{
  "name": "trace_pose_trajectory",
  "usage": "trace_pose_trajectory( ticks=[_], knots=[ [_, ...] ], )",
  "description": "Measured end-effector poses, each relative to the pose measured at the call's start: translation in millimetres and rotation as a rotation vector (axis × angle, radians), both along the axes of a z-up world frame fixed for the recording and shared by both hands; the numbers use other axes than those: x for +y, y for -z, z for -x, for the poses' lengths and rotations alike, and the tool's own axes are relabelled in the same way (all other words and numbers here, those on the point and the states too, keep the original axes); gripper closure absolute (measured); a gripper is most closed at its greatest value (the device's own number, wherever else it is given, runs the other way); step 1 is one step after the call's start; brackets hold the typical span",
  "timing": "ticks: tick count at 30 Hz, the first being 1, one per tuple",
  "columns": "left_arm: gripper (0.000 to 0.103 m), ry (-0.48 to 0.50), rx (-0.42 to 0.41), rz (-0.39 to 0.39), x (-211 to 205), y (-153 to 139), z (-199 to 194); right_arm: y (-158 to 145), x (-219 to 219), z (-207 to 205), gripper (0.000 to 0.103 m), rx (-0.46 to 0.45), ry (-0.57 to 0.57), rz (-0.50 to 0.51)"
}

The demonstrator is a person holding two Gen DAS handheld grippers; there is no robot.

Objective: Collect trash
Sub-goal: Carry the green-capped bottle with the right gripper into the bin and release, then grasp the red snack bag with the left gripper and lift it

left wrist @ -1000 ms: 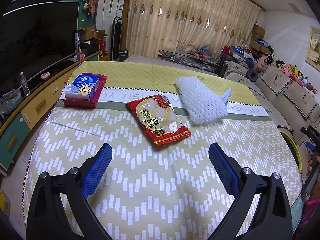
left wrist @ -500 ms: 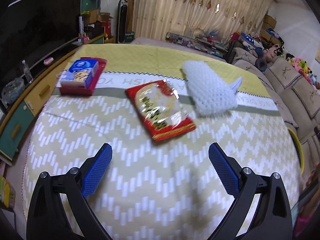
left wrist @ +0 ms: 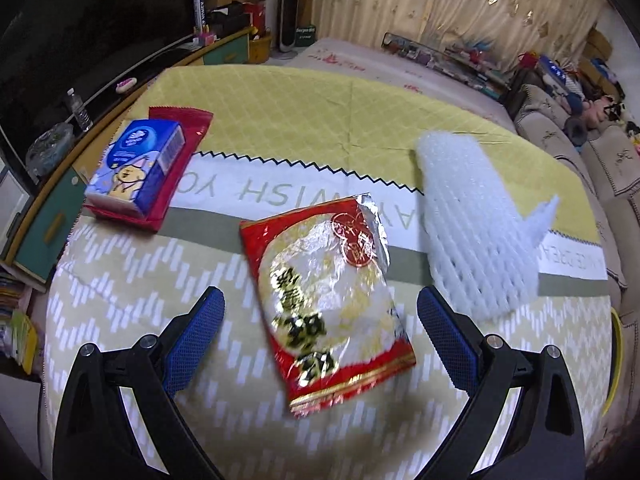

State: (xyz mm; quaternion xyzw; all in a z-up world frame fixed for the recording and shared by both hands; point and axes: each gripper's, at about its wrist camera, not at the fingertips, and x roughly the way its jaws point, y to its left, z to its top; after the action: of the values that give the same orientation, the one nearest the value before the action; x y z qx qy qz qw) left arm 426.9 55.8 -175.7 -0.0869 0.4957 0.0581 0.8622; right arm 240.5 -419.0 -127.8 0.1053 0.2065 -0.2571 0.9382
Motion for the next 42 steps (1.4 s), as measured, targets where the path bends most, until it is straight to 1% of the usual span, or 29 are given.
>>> trace_pose_trajectory(
  ticks=[3,6,11,13,14,16,19,23,25,30,34,37,38,41,42],
  knots=[
    [0.007,-0.011,0.013,-0.031,-5.4,4.2,-11.7,0.0,2.0,0.2,0.007,0.000,-0.009,0.008],
    [0.008,-0.013,0.020,-0.029,-8.0,4.3,-18.5,-0.4,0.2,0.8,0.007,-0.002,-0.011,-0.002],
    [0.024,0.008,0.008,-0.081,-15.7,3.9,-17.7,0.7,-3.0,-0.2,0.007,0.003,-0.017,-0.024],
    [0.033,0.020,-0.009,-0.108,-18.2,3.5,-13.2,0.8,-3.3,-0.3,0.007,0.002,-0.017,-0.028],
    [0.035,0.026,-0.017,-0.112,-19.2,3.3,-11.4,0.9,-3.6,0.3,0.007,-0.001,-0.015,-0.030],
    [0.045,0.043,-0.028,-0.120,-20.3,2.0,-5.2,0.6,-4.0,1.9,0.007,-0.008,-0.014,-0.033],
    [0.057,0.065,-0.034,-0.118,-19.6,0.4,4.9,1.4,-5.5,2.4,0.007,-0.011,-0.012,-0.040],
    [0.061,0.089,-0.039,-0.103,-15.9,-2.0,24.7,1.2,-5.6,2.7,0.007,-0.012,-0.012,-0.037],
    [0.061,0.106,-0.054,-0.111,-15.9,-7.9,40.5,1.1,-5.8,2.6,0.007,-0.012,-0.011,-0.039],
    [0.061,0.158,-0.105,-0.130,-28.5,-33.5,81.3,1.9,-9.0,1.6,0.007,-0.010,-0.003,-0.053],
    [0.061,0.233,-0.163,-0.142,-55.4,-60.2,115.1,3.7,-10.7,0.5,0.007,0.001,0.014,-0.068],
    [0.061,0.294,-0.188,-0.131,-83.2,-78.0,127.4,4.7,-8.1,0.7,0.007,0.015,0.008,-0.076],
    [0.061,0.317,-0.197,-0.128,-91.9,-82.6,129.3,3.9,-6.3,3.4,0.007,0.007,0.013,-0.070],
    [0.061,0.376,-0.220,-0.116,-124.8,-93.6,134.4,-3.7,-3.1,26.8,0.007,-0.116,-0.015,-0.055],
    [0.061,0.393,-0.225,-0.112,-135.3,-96.0,135.5,-5.9,-4.4,31.7,0.007,-0.122,-0.018,-0.052]
  ],
)
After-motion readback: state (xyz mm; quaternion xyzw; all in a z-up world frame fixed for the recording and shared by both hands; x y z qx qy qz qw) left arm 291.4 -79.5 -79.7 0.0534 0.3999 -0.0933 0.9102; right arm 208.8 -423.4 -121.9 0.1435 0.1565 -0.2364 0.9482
